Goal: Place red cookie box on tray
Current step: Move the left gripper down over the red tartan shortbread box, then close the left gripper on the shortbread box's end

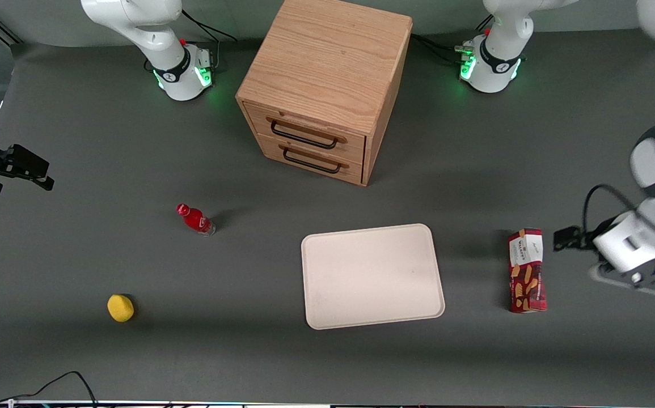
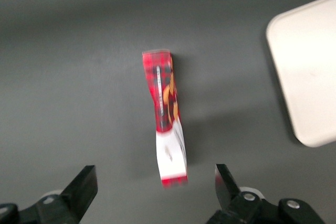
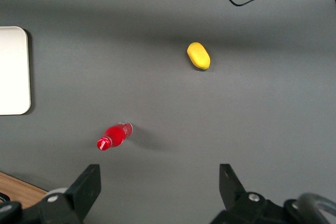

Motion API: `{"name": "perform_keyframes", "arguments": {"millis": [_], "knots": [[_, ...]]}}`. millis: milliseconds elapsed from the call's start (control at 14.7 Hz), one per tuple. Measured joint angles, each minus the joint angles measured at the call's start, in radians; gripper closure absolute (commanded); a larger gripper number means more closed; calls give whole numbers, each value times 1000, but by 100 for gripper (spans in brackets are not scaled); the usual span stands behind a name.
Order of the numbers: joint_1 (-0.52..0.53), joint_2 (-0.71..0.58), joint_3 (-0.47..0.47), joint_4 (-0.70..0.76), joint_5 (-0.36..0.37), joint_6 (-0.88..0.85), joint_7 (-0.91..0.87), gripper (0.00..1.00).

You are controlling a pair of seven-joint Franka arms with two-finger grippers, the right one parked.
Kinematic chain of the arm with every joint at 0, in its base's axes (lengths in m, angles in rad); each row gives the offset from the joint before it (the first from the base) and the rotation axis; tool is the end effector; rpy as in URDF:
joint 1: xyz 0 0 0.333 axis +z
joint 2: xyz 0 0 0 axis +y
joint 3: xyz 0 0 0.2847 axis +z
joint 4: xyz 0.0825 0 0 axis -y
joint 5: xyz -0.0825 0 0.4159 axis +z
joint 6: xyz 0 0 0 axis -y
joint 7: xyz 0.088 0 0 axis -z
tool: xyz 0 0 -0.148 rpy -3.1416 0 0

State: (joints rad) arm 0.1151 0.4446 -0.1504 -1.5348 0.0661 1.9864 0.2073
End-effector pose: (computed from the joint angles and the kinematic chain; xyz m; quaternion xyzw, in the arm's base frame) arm 0.7005 -0.0088 0.3205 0.9919 -0.1267 0.0063 0.0014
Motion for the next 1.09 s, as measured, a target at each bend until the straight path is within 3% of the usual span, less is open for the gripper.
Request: {"name": "perform_keyframes", "arguments": {"millis": [477,545,614,682,750,1091], "knots": [[-12,224,10,0,70,218,-16,1],[-12,242,11,0,71,232,-16,13],[-11,255,12,0,72,237,-16,52],[-11,262,12,0,72,239,-17,82],[-10,266,13,0,72,239,-21,100],[-8,267,14,1,72,239,-62,100]]}}
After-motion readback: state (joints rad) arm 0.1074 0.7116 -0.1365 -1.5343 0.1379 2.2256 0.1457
